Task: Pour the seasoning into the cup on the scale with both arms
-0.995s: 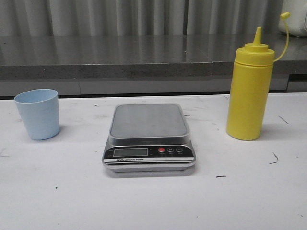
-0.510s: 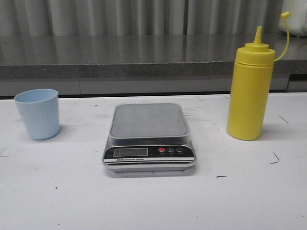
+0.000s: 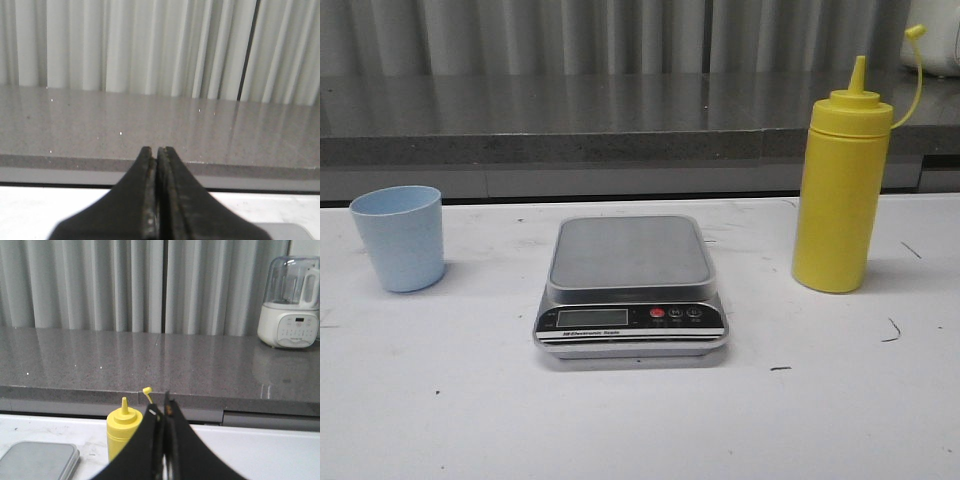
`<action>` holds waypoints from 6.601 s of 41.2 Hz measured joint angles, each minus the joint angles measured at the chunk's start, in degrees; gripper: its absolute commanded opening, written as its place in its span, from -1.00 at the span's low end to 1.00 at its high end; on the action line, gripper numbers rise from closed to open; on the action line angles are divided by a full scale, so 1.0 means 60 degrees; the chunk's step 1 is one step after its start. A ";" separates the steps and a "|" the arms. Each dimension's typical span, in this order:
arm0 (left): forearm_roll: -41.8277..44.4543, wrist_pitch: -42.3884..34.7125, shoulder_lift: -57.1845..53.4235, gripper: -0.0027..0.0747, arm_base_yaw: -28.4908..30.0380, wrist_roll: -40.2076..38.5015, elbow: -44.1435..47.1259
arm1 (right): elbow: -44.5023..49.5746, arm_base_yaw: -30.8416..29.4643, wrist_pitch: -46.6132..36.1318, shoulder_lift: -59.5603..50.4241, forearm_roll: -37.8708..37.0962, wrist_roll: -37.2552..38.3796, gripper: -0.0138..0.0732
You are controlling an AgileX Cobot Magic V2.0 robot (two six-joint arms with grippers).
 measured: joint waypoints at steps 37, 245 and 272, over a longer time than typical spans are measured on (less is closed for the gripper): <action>0.0000 0.1645 0.3408 -0.98 0.0000 0.0000 -0.0565 | -0.0512 0.0000 0.1889 0.5201 0.0000 -0.0003 -0.84; 0.0192 0.7179 1.6903 -0.98 -0.4876 0.0017 -1.3135 | -0.0512 0.0000 0.1956 0.5224 -0.0034 -0.0003 0.56; 0.0399 0.7165 1.8211 -0.98 -0.4919 0.0017 -1.3478 | -0.0512 0.0000 0.1956 0.5224 -0.0034 -0.0003 0.56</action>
